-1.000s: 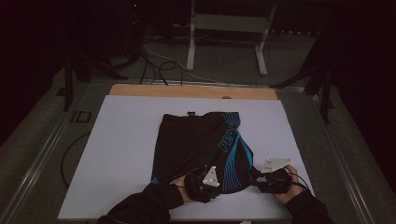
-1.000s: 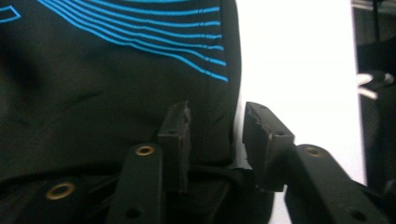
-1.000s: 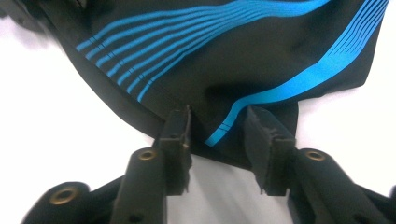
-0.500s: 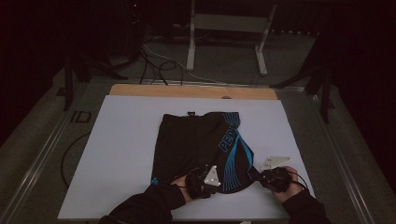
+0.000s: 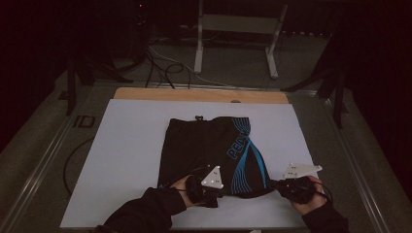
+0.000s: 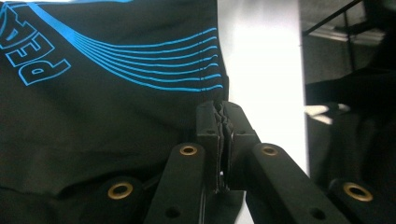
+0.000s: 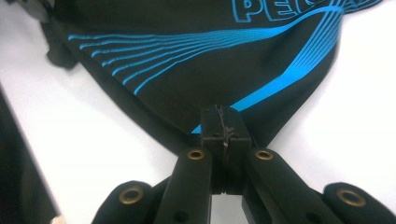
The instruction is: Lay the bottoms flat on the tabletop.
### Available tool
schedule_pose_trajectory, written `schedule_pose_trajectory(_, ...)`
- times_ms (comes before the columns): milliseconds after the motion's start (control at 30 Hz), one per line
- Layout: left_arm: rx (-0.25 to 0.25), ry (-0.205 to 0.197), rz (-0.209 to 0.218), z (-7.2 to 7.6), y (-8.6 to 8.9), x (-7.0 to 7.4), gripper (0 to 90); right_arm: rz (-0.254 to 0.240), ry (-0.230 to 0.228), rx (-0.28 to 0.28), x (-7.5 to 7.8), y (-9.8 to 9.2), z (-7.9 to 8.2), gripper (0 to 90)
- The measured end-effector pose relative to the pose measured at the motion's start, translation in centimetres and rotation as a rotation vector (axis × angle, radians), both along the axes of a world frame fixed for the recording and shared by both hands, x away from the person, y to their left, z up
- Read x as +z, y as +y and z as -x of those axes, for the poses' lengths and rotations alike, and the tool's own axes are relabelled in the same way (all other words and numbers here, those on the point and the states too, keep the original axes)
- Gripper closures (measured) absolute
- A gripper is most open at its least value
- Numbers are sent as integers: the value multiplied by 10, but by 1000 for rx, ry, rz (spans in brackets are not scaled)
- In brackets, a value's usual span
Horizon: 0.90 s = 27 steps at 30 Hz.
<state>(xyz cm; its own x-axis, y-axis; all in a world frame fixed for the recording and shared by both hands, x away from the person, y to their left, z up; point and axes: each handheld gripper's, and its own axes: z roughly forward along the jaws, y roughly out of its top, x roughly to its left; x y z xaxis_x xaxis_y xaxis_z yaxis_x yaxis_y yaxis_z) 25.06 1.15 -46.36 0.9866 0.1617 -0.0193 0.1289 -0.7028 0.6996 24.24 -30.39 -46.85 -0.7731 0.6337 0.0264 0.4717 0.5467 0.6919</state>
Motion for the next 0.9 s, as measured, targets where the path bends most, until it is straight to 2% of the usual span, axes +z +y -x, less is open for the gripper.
schedule_pose_trajectory(67,0,0,0,0,0,0,873,1,4,4,-1,0,2,900)
schedule_pose_trajectory(100,-14,6,-19,4,1,-6,872,-2,19,2,-3,1,5,900)
schedule_pose_trajectory(400,-31,44,-34,6,7,-21,871,-1,78,17,-13,2,16,900)
schedule_pose_trajectory(467,-39,55,-43,7,8,-24,871,-1,81,17,-15,1,16,900)
schedule_pose_trajectory(500,-40,57,-44,7,8,-25,870,5,109,20,-20,1,17,900)
schedule_pose_trajectory(700,-40,81,-52,6,8,-34,868,29,143,26,-26,3,17,900)
schedule_pose_trajectory(800,-51,86,-69,6,7,-39,858,50,177,24,-32,5,16,900)
schedule_pose_trajectory(900,-50,109,-65,4,7,-41,850,46,188,28,-33,6,15,900)
